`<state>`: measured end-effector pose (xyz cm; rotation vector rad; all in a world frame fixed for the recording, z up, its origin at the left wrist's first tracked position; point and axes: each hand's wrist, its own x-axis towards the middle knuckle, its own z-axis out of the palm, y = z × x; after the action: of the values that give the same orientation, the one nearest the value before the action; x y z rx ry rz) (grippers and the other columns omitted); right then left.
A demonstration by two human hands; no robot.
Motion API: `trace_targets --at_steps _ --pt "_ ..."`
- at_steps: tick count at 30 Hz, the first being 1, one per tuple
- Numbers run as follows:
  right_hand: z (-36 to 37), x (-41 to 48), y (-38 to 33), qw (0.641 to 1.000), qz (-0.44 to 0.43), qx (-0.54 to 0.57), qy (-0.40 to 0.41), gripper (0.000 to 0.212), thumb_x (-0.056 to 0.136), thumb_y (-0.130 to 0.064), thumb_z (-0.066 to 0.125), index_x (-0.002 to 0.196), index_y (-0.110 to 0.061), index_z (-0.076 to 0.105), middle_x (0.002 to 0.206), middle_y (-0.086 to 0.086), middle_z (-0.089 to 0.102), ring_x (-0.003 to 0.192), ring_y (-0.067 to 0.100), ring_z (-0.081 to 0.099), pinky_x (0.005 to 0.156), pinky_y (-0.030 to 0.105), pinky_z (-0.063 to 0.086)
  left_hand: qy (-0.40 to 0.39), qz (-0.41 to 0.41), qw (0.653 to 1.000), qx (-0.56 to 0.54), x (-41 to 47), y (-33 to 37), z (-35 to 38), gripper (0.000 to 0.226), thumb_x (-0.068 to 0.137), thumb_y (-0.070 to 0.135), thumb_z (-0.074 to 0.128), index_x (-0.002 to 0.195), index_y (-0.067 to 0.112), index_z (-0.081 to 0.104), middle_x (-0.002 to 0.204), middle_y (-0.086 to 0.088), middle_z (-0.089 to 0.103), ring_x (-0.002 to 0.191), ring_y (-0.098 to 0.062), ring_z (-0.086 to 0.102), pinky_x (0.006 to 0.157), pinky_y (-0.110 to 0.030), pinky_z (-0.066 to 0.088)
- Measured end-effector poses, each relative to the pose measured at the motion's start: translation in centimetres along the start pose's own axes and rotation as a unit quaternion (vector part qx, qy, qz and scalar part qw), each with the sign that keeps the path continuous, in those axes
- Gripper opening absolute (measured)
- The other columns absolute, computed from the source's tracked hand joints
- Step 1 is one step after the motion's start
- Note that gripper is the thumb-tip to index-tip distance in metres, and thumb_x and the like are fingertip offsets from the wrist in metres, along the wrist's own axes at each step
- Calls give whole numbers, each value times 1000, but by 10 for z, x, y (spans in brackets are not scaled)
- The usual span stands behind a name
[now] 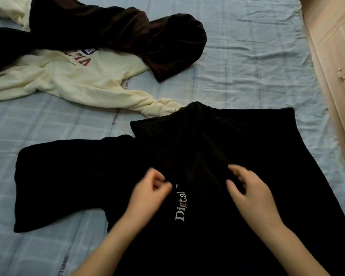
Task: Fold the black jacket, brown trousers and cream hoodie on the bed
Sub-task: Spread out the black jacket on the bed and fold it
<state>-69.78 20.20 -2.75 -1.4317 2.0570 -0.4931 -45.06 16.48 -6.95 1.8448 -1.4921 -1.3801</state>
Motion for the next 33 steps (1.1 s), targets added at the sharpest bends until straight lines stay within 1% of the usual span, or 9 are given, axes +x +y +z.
trace_targets --at_steps 3,7,15,19,21,24,26,29,33 --pt "33 71 -39 996 -20 90 -16 54 90 -37 66 140 -30 48 117 -5 62 109 12 59 92 30 49 191 -22 981 -38 57 18 -29 39 85 33 72 108 22 42 89 5 61 70 3 57 62 -19 43" --pt "76 135 -67 990 -33 133 -44 85 81 -38 75 150 -35 27 129 -3 58 116 10 53 90 19 39 166 -26 982 -89 97 27 -22 62 84 25 74 131 25 33 97 -3 60 82 -14 63 79 -29 51" --pt "50 159 -18 983 14 182 35 60 75 -9 84 128 -22 60 91 9 66 81 21 66 72 23 56 205 -15 973 -109 107 -7 -43 52 79 14 79 119 28 48 95 -5 62 80 -20 67 76 -41 59" --pt "51 167 -32 988 -20 150 5 71 84 -25 75 145 -34 42 112 3 59 102 17 59 93 29 48 238 20 969 59 122 -1 -58 48 80 42 71 122 33 49 82 2 59 76 -13 59 70 -31 46" --pt "50 178 -49 990 -111 80 48 68 88 -35 68 148 -34 36 128 4 50 117 18 50 100 32 42 281 111 918 257 138 3 -74 48 81 50 66 122 28 55 95 -5 54 87 -21 52 77 -35 43" --pt "50 203 -71 946 -300 -123 22 62 90 -32 65 148 -26 43 140 6 49 133 26 41 111 37 32 143 191 911 338 169 8 -90 60 83 46 69 136 24 54 126 -12 50 116 -30 46 102 -42 38" --pt "54 220 -78 920 -318 -217 -72 61 91 -32 65 148 -25 43 144 3 50 141 27 34 119 43 22 24 147 936 320 185 5 -93 66 86 42 69 143 21 46 139 -10 50 129 -28 44 110 -40 33" --pt "59 234 -72 929 -232 -250 -145 51 90 -37 67 137 -24 53 132 6 58 130 28 47 112 45 28 12 99 969 226 191 -3 -89 36 90 31 67 121 13 62 114 -10 58 114 -27 54 91 -27 37" --pt "44 240 -74 974 -196 -95 -70 27 83 -28 76 104 -12 70 102 11 65 103 30 56 81 32 37 142 194 959 148 194 23 -89 14 91 16 65 94 3 62 92 -11 56 92 -25 54 75 -22 30"
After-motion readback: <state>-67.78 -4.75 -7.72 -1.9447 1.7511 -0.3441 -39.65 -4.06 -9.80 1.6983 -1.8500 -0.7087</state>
